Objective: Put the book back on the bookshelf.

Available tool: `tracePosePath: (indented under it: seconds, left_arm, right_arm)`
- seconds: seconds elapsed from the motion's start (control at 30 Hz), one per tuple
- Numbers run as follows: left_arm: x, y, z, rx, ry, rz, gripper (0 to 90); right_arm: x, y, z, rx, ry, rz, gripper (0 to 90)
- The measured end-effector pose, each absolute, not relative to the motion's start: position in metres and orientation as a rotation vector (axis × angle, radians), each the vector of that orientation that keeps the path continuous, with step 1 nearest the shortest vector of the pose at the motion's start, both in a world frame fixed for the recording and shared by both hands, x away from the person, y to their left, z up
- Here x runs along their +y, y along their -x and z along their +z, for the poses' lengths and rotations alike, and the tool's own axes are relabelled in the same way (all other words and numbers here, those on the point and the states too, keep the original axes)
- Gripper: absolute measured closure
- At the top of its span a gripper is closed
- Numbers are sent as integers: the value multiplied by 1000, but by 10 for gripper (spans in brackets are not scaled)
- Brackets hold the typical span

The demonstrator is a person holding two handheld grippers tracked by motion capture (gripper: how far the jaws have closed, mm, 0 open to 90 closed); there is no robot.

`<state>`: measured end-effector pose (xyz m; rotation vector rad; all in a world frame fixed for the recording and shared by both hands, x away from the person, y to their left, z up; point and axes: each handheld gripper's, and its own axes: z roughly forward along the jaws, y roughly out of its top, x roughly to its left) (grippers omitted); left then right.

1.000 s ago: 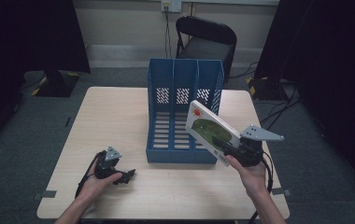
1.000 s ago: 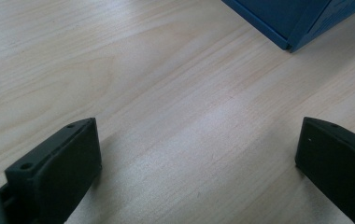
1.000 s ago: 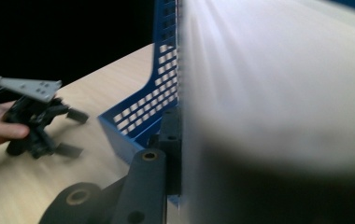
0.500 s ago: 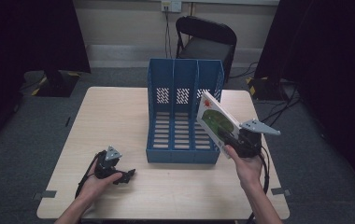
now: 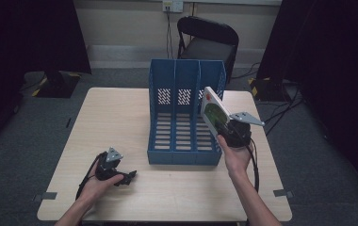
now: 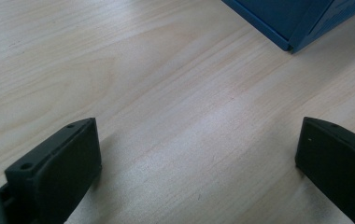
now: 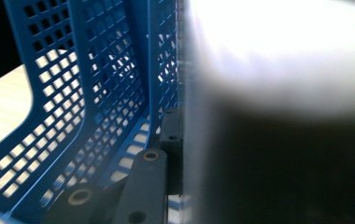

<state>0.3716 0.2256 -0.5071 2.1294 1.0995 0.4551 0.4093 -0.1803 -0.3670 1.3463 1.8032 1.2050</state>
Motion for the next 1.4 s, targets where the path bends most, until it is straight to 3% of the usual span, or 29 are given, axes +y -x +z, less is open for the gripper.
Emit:
tracePosePath:
  seconds: [0.63,1.4]
  left_arm:
    - [226,-372,-507,1093,-2132,453,0]
    - [225,-371,-507,1101,-2129,457,0]
  right_arm:
    - [-156,-450,-417,1790,-1477,1099,767]
    - [-153,-446,-430,1885,-1452,983,757]
